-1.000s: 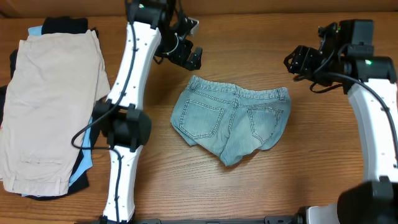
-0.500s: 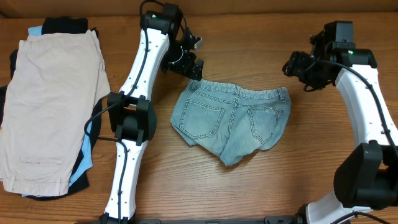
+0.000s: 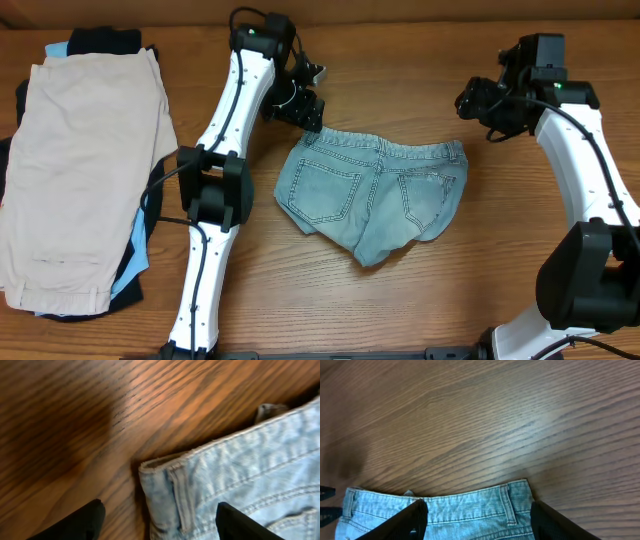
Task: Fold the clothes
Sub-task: 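Grasp the shorts waistband corners with both grippers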
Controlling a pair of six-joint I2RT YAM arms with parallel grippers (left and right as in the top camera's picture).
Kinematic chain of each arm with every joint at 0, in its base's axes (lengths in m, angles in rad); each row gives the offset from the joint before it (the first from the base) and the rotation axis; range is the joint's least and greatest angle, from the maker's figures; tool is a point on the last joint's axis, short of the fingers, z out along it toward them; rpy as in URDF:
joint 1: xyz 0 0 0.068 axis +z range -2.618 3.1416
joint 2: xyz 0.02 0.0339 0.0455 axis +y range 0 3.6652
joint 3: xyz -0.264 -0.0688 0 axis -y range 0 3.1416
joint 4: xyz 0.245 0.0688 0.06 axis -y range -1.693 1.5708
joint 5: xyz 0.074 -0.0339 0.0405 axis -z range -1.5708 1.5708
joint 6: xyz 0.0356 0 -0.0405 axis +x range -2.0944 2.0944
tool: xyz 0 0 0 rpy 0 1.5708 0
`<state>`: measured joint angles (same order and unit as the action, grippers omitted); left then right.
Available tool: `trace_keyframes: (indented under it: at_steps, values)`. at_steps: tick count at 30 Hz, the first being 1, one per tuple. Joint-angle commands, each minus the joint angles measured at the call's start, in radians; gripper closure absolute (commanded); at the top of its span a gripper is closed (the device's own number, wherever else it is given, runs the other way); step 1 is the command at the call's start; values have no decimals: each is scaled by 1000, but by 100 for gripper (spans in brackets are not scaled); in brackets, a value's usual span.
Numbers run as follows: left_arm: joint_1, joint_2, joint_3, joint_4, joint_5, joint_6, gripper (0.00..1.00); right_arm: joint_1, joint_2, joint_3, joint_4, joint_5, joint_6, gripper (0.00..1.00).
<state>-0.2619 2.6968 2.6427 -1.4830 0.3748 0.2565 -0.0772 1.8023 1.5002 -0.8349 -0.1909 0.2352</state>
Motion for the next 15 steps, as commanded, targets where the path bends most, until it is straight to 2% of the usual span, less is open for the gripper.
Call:
trace_keyframes:
  at_steps: [1, 7, 11, 15]
  values:
    - [-9, 31, -11, 8, 19, -22, 31, -2, -4, -9, 16, 20, -3, 31]
    - [-25, 31, -11, 40, 18, -29, 38, -2, -3, -9, 29, 35, -2, 30]
    - [-40, 31, -11, 48, 19, -36, 55, -2, -3, -9, 36, 45, -2, 31]
    - [-54, 31, -11, 51, 19, -52, 66, -2, -3, -9, 40, 45, -2, 30]
